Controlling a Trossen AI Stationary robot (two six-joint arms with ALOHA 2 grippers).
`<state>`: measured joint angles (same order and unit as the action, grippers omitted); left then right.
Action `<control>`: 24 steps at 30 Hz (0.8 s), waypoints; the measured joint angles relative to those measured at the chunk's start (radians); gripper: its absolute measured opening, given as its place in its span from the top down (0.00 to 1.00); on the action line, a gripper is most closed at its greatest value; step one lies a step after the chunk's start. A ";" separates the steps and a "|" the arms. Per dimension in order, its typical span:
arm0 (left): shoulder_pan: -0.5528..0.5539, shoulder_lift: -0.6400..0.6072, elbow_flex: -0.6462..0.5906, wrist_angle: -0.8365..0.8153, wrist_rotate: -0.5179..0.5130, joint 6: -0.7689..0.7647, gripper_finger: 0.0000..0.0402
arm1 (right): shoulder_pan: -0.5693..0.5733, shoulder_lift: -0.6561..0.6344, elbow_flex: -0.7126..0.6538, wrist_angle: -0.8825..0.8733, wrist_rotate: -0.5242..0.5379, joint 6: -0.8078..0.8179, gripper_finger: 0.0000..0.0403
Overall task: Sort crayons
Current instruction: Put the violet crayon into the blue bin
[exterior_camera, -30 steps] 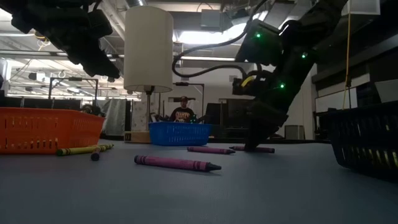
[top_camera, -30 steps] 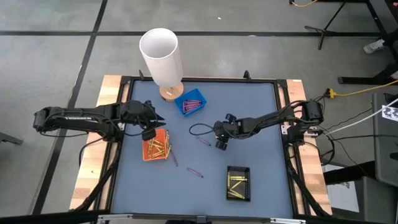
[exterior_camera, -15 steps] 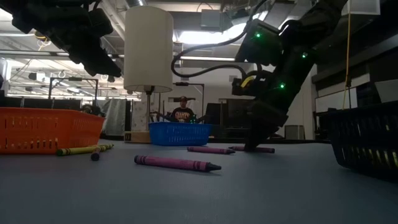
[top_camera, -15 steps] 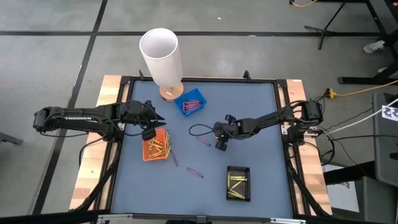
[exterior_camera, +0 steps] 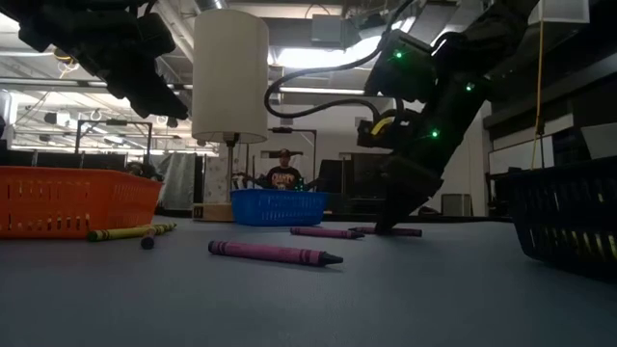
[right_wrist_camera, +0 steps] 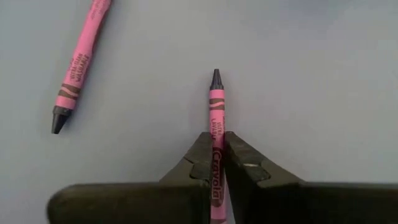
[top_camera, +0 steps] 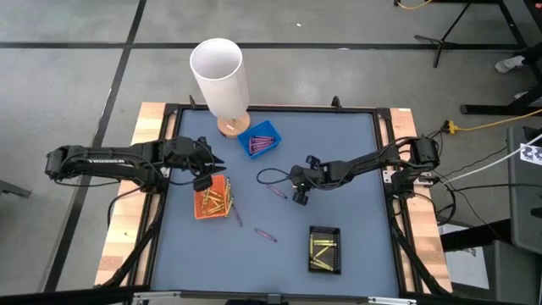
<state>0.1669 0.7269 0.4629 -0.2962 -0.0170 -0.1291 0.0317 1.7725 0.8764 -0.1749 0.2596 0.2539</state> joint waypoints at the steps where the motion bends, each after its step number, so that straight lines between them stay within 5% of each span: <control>1: 0.000 0.000 0.000 0.000 0.000 0.000 0.76 | 0.000 0.000 0.003 -0.001 -0.001 -0.002 0.94; 15: 0.000 0.000 0.000 0.001 0.000 0.000 0.76 | -0.037 0.003 0.180 0.036 0.033 -0.229 0.95; 24: 0.000 0.000 0.000 0.001 0.000 0.000 0.76 | -0.170 0.001 0.202 0.347 -0.037 -0.337 0.95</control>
<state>0.1665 0.7273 0.4629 -0.2955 -0.0170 -0.1291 -0.1382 1.7737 1.0786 0.1718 0.2226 -0.0834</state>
